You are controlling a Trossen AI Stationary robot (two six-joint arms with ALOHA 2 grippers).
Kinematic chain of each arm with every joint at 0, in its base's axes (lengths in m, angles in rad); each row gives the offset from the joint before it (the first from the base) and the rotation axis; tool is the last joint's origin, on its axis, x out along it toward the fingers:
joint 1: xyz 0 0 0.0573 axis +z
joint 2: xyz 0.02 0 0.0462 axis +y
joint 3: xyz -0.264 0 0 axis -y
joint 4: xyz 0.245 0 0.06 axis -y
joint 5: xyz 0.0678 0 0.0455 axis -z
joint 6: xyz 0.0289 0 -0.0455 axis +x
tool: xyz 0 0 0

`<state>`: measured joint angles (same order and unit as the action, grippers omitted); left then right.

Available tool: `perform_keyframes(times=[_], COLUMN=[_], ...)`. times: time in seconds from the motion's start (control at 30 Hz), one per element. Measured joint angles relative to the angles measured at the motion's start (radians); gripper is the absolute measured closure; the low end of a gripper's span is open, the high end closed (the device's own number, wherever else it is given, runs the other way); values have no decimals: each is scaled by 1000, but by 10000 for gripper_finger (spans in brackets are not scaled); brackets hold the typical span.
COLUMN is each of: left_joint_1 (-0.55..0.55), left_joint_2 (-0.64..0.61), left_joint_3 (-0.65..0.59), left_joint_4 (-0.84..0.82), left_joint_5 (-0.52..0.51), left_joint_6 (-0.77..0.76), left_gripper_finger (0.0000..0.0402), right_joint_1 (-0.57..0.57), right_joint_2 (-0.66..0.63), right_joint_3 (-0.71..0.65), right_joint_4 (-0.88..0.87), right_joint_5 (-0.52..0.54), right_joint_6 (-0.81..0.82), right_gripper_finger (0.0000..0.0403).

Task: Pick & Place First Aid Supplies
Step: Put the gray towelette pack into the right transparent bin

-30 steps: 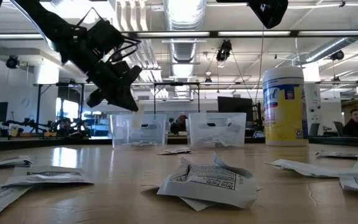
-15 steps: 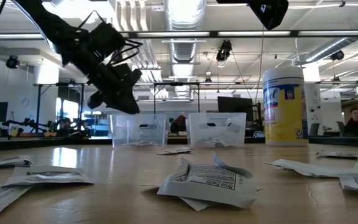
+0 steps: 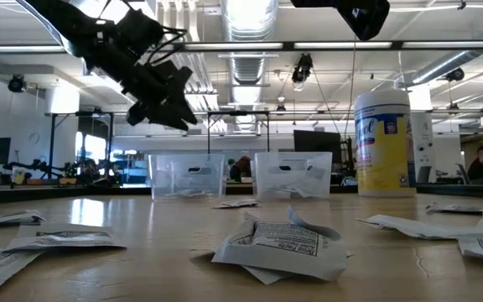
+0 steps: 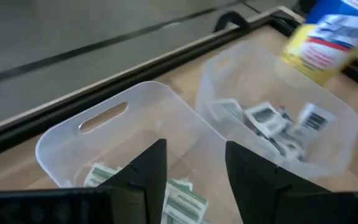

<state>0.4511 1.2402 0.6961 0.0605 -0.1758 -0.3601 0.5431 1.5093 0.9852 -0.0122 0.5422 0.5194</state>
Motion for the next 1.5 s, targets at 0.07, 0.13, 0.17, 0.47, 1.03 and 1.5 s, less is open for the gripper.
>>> perform_keyframes(times=[0.07, 0.13, 0.17, 0.47, 1.03, 1.5], left_joint_1=[-5, -14, -22, -178, -640, -862], left_joint_2=[-26, -56, -71, -163, -164, -163], left_joint_3=[8, 6, 5, -13, -50, -65], left_joint_4=[-21, -42, -55, -168, -141, -146], left_joint_5=[30, 49, 54, 52, -76, -240], left_joint_6=[29, 46, 49, 51, 7, -45], left_gripper_finger=[248, 248, 247, 250, 250, 250], right_joint_1=[1, 2, 3, 16, 17, 47], right_joint_2=[0, 0, 0, 0, -57, -48], right_joint_3=[0, 0, 0, 0, 116, 209], right_joint_4=[-3, -8, -9, -16, -510, -1007], right_joint_5=[0, 0, 0, -4, -5, -245], right_joint_6=[0, 1, 1, 4, 216, 235], right_gripper_finger=[333, 337, 338, 344, 342, 342])
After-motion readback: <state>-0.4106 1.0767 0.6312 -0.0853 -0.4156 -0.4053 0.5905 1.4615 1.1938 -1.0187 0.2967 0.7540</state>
